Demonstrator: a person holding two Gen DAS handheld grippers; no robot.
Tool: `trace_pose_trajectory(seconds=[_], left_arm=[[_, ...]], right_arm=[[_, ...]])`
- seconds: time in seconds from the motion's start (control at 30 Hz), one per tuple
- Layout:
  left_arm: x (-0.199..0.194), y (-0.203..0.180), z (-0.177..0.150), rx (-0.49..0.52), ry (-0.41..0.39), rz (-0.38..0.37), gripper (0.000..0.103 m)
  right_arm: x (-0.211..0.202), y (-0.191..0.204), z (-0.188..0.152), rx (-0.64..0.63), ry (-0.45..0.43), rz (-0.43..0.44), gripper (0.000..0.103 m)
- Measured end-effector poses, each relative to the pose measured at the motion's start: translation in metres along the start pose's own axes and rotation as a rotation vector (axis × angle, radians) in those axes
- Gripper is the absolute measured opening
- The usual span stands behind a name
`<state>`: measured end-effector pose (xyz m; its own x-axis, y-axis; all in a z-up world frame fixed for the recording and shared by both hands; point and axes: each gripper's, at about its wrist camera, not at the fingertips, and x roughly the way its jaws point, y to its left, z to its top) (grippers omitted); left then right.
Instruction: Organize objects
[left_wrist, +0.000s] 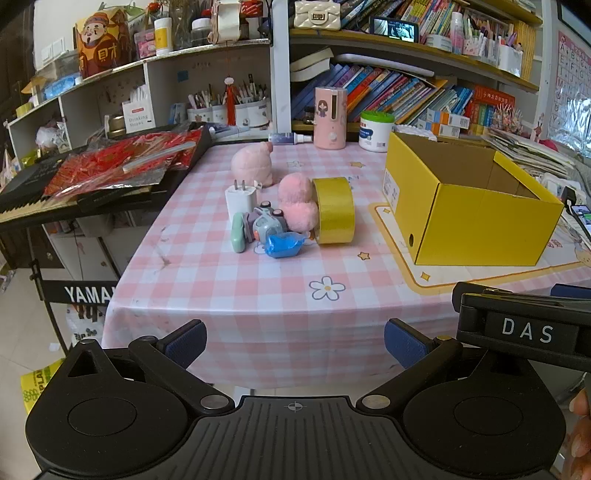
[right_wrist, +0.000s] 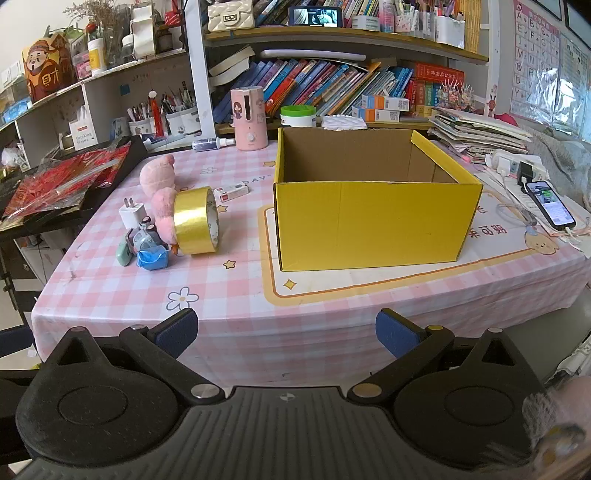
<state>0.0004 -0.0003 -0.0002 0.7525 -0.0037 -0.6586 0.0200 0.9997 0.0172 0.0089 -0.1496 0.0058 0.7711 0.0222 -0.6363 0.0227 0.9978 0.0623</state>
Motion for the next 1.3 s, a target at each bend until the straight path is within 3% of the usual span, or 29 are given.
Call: trace_pose_trajectory(seconds=[1.3], left_arm=[[0.0019, -0.0012, 0.0026, -0.005, 0.006, -0.029, 0.103]], right_arm=[[-0.0017, -0.0030, -0.0018, 0.016, -0.009, -0.006, 0.103]])
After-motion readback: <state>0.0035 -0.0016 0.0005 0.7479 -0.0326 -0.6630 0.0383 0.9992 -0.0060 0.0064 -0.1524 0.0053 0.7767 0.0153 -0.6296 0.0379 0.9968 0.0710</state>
